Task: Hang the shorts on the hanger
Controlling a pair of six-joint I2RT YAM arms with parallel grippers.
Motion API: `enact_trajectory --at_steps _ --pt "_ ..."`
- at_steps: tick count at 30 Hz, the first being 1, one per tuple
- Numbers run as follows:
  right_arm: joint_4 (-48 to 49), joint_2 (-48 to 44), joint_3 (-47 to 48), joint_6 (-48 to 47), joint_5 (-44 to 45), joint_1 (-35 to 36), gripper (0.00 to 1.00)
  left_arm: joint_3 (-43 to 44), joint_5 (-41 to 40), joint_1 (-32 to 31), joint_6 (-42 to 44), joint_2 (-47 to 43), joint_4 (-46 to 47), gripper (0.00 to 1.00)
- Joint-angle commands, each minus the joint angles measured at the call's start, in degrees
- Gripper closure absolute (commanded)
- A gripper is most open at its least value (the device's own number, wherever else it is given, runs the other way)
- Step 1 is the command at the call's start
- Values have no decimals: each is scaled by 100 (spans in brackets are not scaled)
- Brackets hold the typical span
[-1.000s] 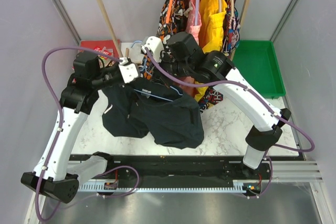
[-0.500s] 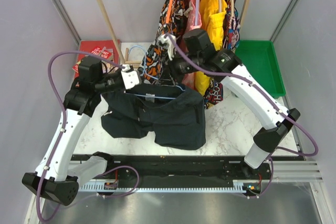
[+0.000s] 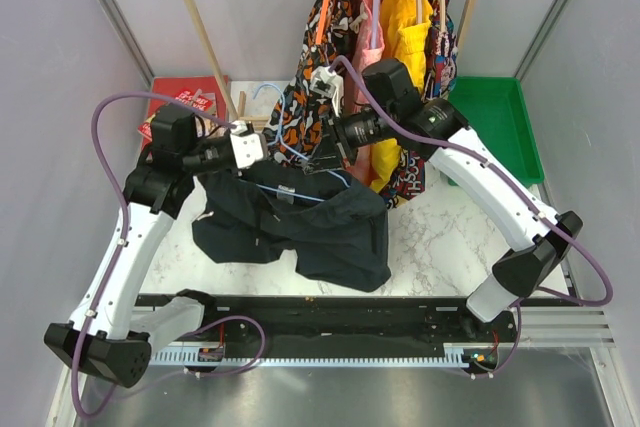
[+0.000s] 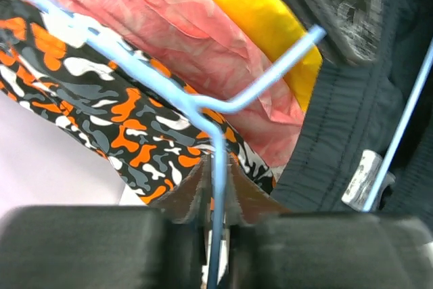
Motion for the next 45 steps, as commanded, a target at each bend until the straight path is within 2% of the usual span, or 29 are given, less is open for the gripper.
enact_trajectory --at_steps 1,2,4,5,7,10,12,17,19,24,28,33,45 --pt "965 -468 -109 756 -35 38 100 436 -32 109 -1114 152 738 65" --pt "1134 -512 -128 916 87 38 100 471 11 205 -1441 152 1052 43" --pt "1502 -547 -58 1171 483 -32 100 454 73 574 -2571 64 1554 26" --pt "1557 -530 12 1320 615 -50 100 436 73 706 -2874 29 1748 12" --pt "1593 -460 301 1348 1080 -112 100 401 30 1136 -3680 -120 2328 1" --pt "1619 -302 688 1505 1537 -340 100 453 -189 1768 -4517 -252 2813 1" --pt "1758 -231 821 1759 1775 -454 100 471 -357 2015 -4687 -331 2909 1" --pt "2619 -170 962 2471 2390 -551 100 94 -753 2113 -4802 -762 3244 1" --pt "3076 -38 1032 3060 2592 -543 100 32 -744 2122 -4863 -841 3288 1" --pt "3394 549 1550 4159 3373 -429 100 -100 -771 2113 -4986 -964 3305 1" --pt "3965 832 1586 5055 3893 -279 100 -267 -736 2113 -5152 -1096 3367 1" --pt "4675 1412 2076 5075 4167 19 100 -469 -665 2113 -5206 -1315 3437 1" --pt "5354 2334 2780 4847 4790 81 100 -689 -560 2113 -5092 -1825 3218 1"
